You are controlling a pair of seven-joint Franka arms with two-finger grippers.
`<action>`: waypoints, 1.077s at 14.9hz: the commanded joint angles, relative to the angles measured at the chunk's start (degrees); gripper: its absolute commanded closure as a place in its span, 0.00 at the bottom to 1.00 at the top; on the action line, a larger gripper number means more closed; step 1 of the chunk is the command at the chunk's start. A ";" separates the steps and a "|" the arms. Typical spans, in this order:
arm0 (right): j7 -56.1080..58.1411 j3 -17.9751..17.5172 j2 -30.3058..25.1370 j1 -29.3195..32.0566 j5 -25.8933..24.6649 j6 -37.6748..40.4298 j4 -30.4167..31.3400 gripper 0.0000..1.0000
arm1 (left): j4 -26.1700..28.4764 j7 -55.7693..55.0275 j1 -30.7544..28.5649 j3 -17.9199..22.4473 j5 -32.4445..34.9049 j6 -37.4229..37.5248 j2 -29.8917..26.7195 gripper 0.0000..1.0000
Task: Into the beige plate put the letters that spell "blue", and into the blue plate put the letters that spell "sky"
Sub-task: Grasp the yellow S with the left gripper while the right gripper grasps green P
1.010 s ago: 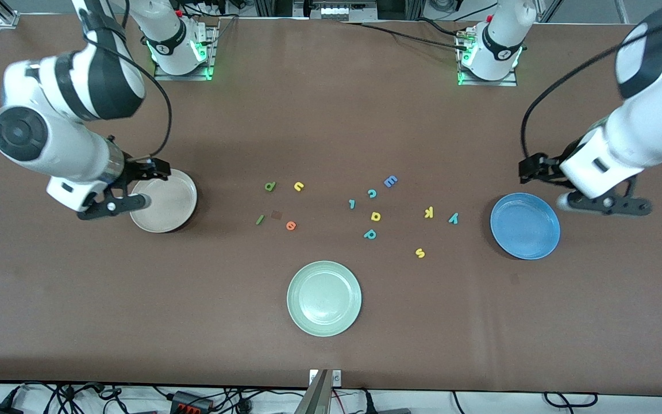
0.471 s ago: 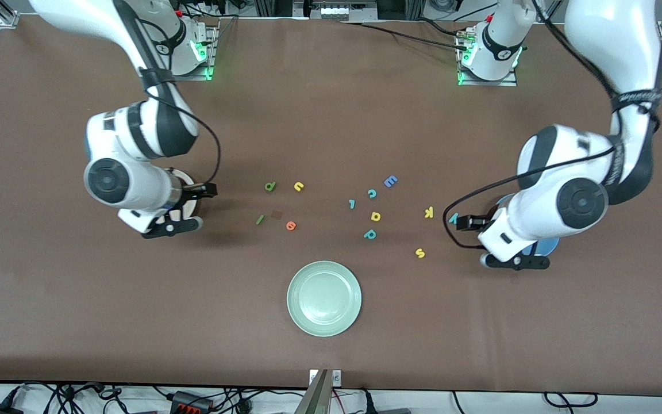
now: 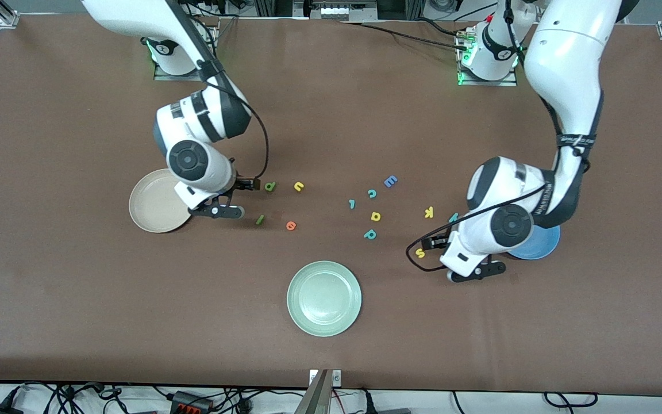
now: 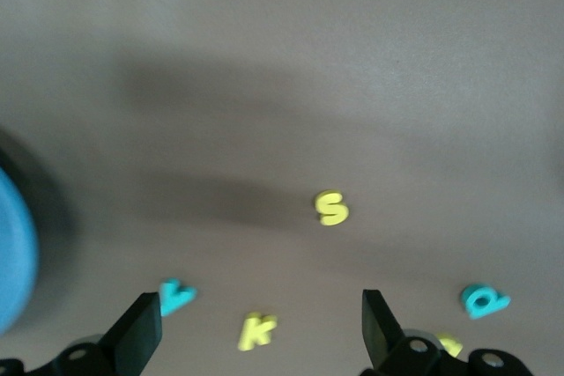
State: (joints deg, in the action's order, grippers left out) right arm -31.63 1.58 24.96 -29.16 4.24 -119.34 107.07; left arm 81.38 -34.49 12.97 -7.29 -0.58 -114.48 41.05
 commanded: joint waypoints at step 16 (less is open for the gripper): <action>-23.48 0.26 5.01 -6.97 3.40 -22.25 9.29 0.40 | 8.88 -8.75 2.93 0.26 -5.66 -13.31 3.41 0.00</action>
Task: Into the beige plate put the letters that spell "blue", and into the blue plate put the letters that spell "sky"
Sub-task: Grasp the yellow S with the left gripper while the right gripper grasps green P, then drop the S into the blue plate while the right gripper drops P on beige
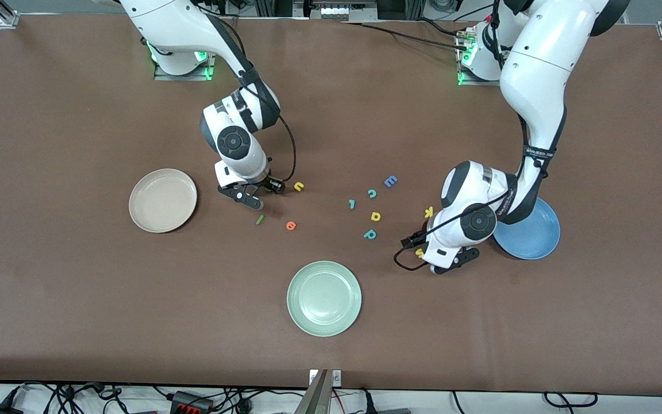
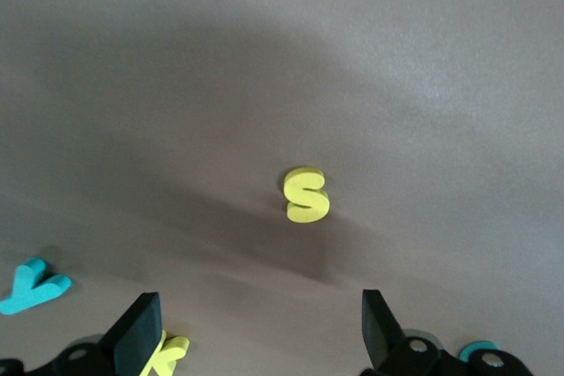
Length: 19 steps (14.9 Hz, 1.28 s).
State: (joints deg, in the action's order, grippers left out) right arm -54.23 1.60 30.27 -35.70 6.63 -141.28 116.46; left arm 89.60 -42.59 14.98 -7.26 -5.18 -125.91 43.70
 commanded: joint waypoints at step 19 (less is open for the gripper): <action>15.87 1.39 -8.64 11.42 0.93 10.30 -1.77 0.86 | -3.03 -0.30 0.84 0.85 5.01 -7.86 4.20 0.32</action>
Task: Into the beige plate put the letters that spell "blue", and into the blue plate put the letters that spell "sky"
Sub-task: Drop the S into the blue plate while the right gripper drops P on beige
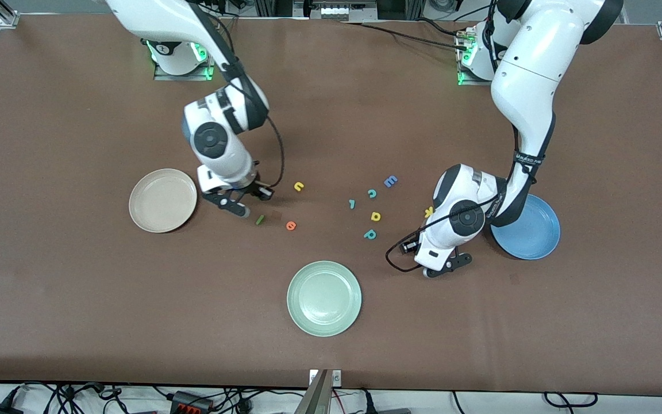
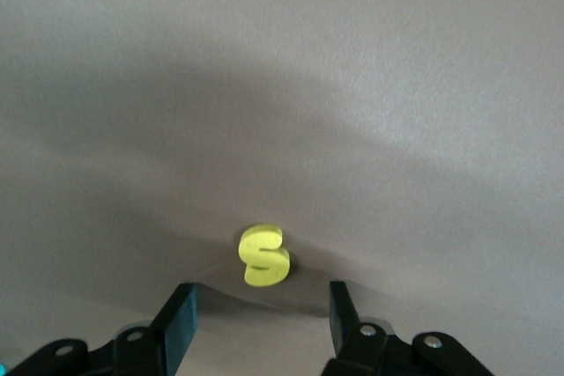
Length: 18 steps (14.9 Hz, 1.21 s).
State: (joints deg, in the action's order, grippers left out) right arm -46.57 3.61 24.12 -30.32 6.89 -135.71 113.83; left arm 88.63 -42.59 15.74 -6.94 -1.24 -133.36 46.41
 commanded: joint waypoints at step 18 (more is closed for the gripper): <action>42.09 -0.01 0.50 26.45 -2.50 10.19 1.40 0.00 | -2.24 10.04 -2.81 0.79 1.42 5.55 -2.28 0.97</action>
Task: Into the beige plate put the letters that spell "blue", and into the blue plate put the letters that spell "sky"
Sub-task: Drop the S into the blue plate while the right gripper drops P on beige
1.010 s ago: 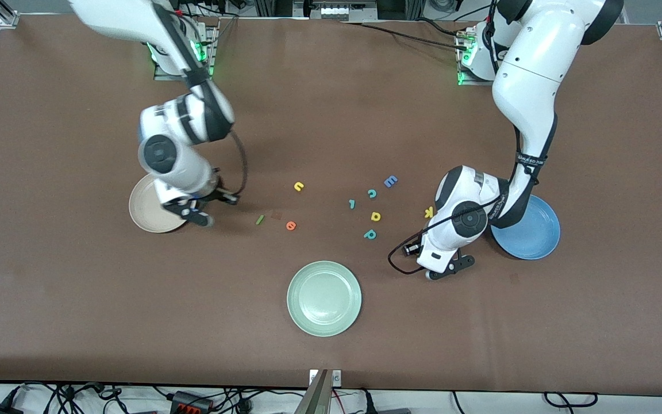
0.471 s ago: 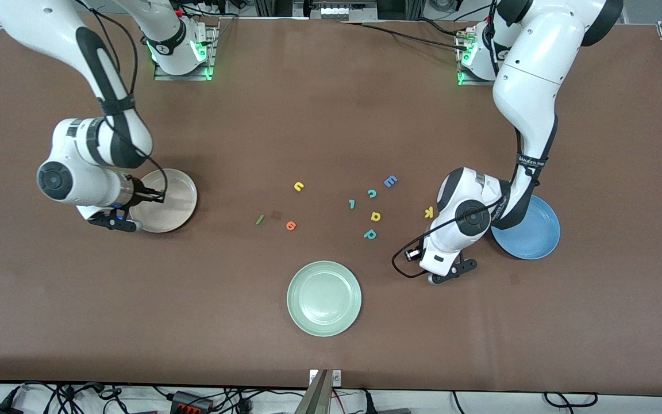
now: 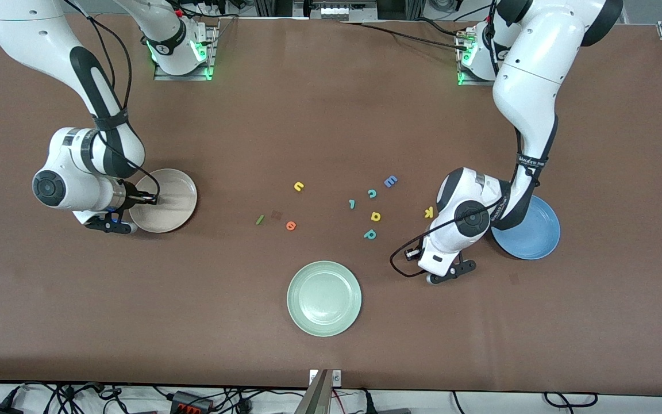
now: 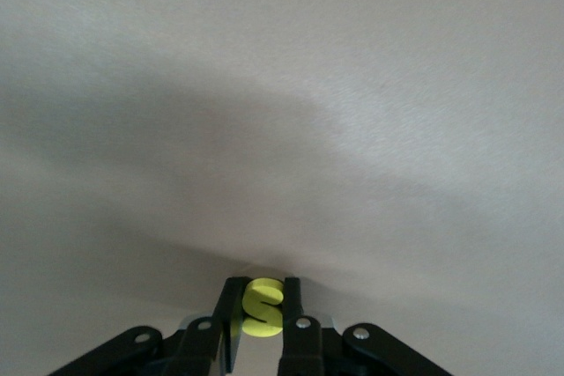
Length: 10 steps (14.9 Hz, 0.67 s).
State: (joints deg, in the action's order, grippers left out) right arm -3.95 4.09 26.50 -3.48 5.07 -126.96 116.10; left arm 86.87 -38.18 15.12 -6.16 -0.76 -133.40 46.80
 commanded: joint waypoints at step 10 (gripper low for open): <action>-15.91 -0.57 -1.80 -22.68 0.64 5.86 -10.72 0.00 | 1.01 34.11 -14.40 0.10 13.86 27.66 -8.13 0.97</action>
State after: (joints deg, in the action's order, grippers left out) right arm -17.62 2.92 23.14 -21.84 5.44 -119.13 105.64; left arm 85.73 -9.24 3.36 -5.18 11.73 -108.12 40.43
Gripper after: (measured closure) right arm 0.000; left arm 0.775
